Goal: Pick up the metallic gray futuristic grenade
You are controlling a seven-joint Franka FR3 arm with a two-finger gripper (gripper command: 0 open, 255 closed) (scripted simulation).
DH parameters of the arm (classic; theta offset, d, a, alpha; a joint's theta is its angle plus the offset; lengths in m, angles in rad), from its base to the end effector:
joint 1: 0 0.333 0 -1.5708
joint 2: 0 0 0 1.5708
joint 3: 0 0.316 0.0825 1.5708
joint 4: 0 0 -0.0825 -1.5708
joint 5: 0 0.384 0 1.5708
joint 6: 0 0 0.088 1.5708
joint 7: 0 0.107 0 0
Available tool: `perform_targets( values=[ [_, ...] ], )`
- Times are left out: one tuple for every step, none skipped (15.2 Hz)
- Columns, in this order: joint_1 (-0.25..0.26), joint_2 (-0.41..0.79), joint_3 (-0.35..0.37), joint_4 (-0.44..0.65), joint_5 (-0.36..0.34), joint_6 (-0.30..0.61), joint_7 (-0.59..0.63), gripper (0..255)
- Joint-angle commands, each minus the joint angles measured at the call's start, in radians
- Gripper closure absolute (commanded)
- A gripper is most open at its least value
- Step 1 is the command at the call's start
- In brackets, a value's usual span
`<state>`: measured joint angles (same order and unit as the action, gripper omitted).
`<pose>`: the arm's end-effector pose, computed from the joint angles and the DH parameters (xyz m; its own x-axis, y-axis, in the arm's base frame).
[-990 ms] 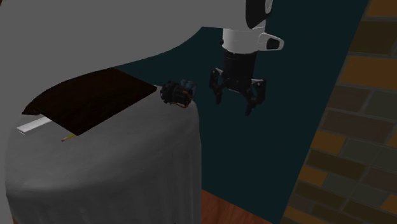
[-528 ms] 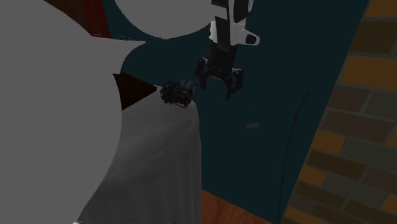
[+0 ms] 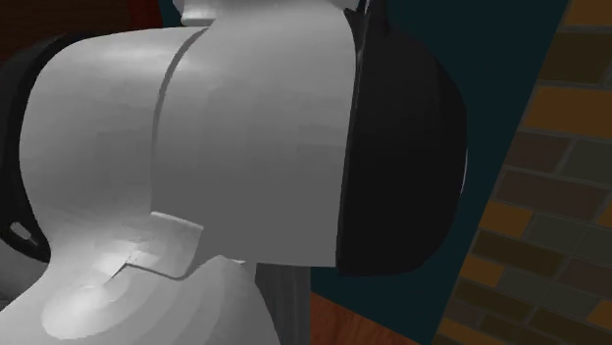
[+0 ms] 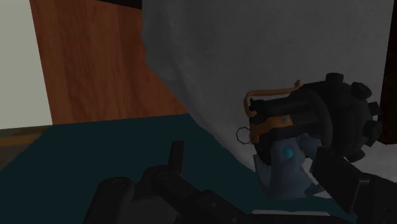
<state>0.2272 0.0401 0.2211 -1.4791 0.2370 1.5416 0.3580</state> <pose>0.4986 0.2652 0.6465 0.9923 0.1068 -0.0624 0.0893 -0.9676 -0.2361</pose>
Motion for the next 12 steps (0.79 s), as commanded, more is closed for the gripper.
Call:
perform_targets(
  values=[
    [0.022, 0.096, 0.02, 0.125, 0.007, -0.029, 0.037, 0],
    [0.033, 0.139, 0.028, 0.185, 0.01, -0.046, 0.052, 0],
    [0.044, 0.185, 0.035, 0.25, 0.012, -0.065, 0.067, 0],
    [0.056, 0.234, 0.043, 0.322, 0.012, -0.087, 0.084, 0],
    [0.07, 0.284, 0.05, 0.396, 0.012, -0.11, 0.101, 0],
    [0.068, 0.274, 0.049, 0.367, 0.014, -0.092, 0.094, 0],
    [0.066, 0.265, 0.048, 0.34, 0.016, -0.075, 0.088, 0],
    [0.064, 0.256, 0.047, 0.314, 0.018, -0.058, 0.083, 0],
    [0.062, 0.248, 0.047, 0.289, 0.02, -0.042, 0.077, 0],
    [0.061, 0.241, 0.047, 0.265, 0.022, -0.026, 0.072, 0],
    [0.06, 0.234, 0.046, 0.242, 0.023, -0.01, 0.066, 0],
    [0.059, 0.228, 0.046, 0.22, 0.025, 0.005, 0.061, 0]
  ],
)
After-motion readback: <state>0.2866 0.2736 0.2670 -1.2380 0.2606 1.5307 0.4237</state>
